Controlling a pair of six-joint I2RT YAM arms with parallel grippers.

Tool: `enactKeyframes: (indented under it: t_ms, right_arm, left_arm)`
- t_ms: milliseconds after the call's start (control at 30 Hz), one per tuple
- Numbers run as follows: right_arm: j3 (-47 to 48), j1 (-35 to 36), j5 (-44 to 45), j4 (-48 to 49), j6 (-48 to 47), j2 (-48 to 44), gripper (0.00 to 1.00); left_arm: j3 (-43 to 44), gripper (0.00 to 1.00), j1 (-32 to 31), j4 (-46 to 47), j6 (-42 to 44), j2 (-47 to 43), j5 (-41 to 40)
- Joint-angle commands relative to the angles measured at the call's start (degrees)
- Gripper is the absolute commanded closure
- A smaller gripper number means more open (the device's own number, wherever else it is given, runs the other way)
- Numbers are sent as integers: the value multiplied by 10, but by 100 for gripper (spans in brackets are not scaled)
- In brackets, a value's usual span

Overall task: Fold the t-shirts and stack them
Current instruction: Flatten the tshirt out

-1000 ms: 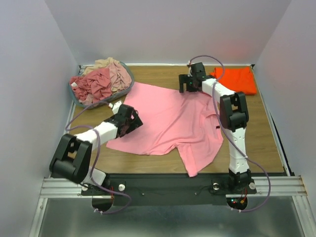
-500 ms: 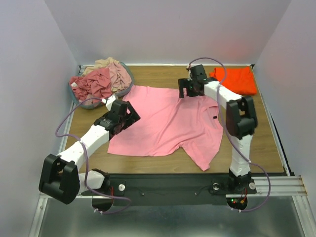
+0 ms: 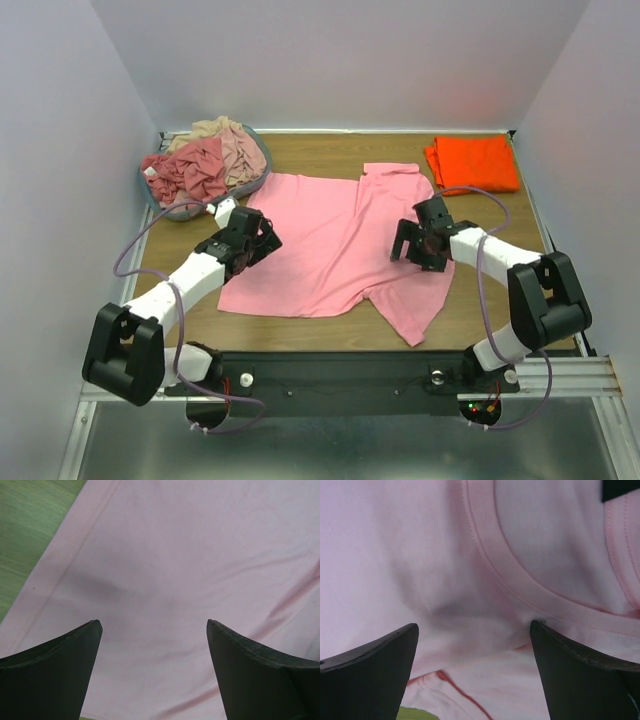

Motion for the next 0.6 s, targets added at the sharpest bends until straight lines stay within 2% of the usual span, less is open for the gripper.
enactKeyframes:
  t_ms: [0,100,300,400,567]
  right_arm:
    - [-36,-16,39,1,64,-6,0]
    - [-72,-39,45,0,80,-9,0]
    - [-120,-148,47,-1,58,-67,0]
    - [-106,-182,48,-1,31,-69,0]
    - [-36,-185,13,-2,-16,-31,0]
  left_arm:
    - [-10,2,8,31,11,47,-10]
    - [-20,2,10,37,9,66,-1]
    - [-59,2,10,60,-8,68,40]
    - [-78,2,10,71,-19,58,53]
    - [-93,2,10,76,-20,39,95]
